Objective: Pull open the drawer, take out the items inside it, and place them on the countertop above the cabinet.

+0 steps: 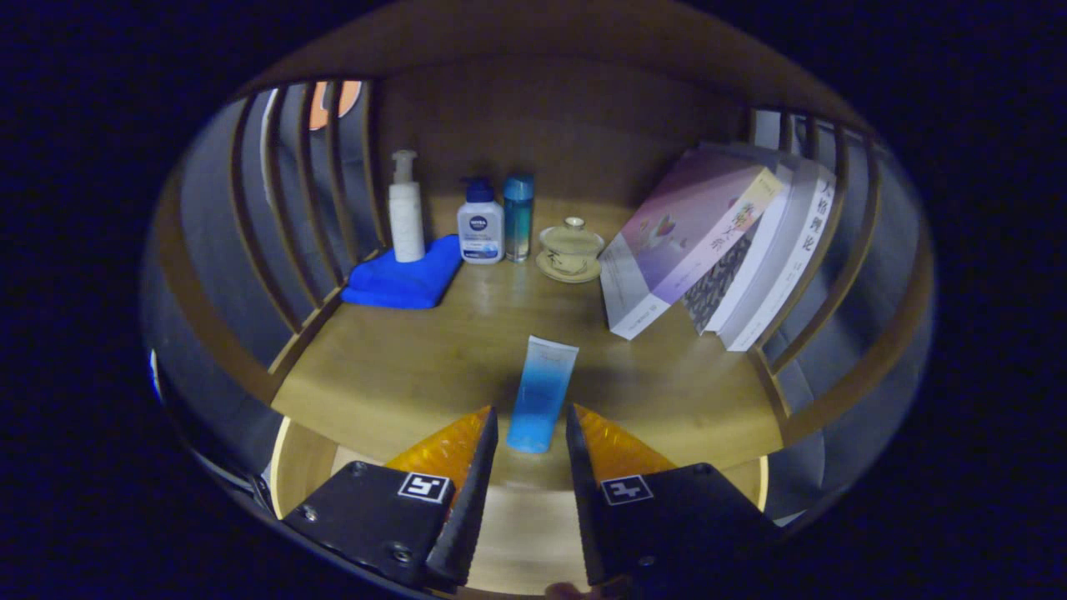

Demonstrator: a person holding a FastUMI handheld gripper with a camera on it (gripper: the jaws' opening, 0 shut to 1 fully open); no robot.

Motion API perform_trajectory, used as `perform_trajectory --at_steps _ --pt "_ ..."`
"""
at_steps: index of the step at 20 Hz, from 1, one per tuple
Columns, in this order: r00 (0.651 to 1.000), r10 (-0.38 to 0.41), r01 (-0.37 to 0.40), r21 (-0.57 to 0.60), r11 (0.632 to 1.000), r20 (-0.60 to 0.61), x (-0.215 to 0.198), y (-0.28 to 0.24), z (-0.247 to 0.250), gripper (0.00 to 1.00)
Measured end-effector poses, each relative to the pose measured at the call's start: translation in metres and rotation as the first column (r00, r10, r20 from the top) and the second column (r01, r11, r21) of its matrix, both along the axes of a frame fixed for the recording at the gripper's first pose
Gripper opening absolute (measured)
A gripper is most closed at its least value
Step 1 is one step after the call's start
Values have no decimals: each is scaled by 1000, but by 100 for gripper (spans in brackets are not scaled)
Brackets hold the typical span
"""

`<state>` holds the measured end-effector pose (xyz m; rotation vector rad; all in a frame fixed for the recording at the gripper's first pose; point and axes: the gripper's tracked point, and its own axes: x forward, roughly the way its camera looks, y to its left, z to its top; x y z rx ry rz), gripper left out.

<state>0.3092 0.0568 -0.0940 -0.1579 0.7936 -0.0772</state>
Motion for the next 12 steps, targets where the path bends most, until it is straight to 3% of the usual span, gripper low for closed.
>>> perform_trajectory --at_steps 3,10,12 --pt "998 39 -40 21 999 44 -28 12 19 52" --pt "976 96 -110 68 992 194 -101 35 62 85" --pt "962 95 -120 85 989 254 -124 37 72 85"
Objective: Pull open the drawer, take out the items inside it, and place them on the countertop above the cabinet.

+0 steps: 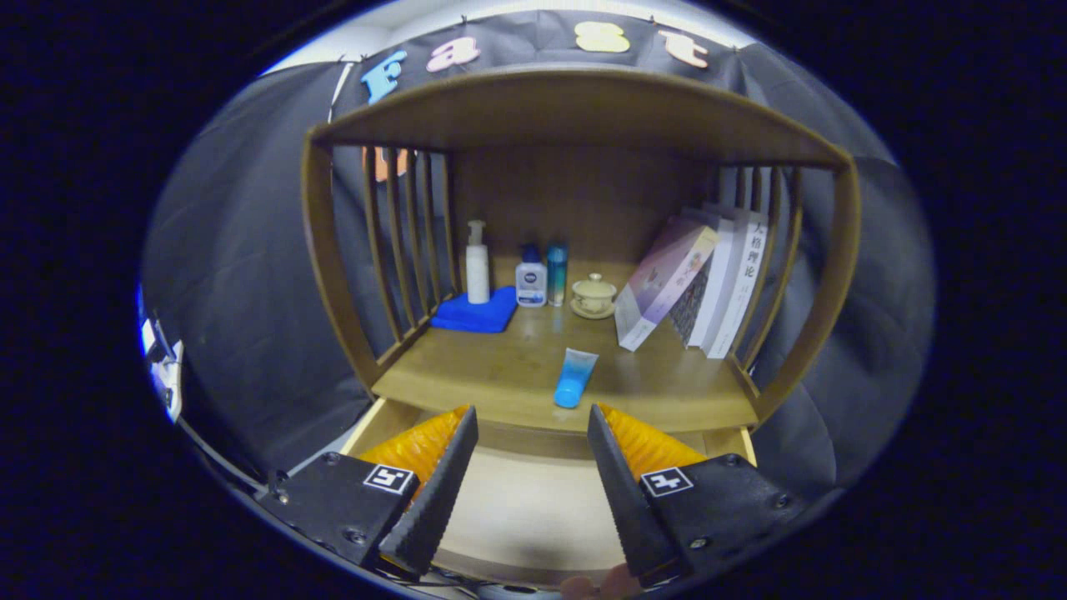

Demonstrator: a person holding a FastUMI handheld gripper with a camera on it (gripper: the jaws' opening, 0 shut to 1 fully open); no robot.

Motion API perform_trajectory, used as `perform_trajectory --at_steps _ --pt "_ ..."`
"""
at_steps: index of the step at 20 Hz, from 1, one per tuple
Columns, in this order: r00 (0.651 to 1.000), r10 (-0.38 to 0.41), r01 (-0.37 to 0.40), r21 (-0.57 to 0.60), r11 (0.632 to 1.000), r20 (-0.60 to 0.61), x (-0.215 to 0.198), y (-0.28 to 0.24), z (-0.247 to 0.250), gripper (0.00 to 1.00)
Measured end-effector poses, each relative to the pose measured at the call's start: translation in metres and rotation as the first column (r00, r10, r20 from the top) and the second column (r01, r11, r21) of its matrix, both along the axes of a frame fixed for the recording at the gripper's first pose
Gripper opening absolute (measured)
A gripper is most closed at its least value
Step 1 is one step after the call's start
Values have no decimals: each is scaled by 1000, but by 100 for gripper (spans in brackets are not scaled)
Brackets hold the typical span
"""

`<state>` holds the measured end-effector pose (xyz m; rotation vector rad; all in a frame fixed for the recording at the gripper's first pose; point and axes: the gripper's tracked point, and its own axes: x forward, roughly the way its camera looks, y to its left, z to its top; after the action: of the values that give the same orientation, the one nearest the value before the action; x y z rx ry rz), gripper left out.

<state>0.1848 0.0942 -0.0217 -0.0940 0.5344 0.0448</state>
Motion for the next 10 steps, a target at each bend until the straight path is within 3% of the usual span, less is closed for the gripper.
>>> perform_trajectory --at_steps 1,3,10 --pt "1000 3 -3 4 1000 26 -15 1 2 85" --pt "998 3 -3 4 1000 70 -38 -1 5 100" --pt "963 -21 29 -28 999 269 -104 -2 23 99"
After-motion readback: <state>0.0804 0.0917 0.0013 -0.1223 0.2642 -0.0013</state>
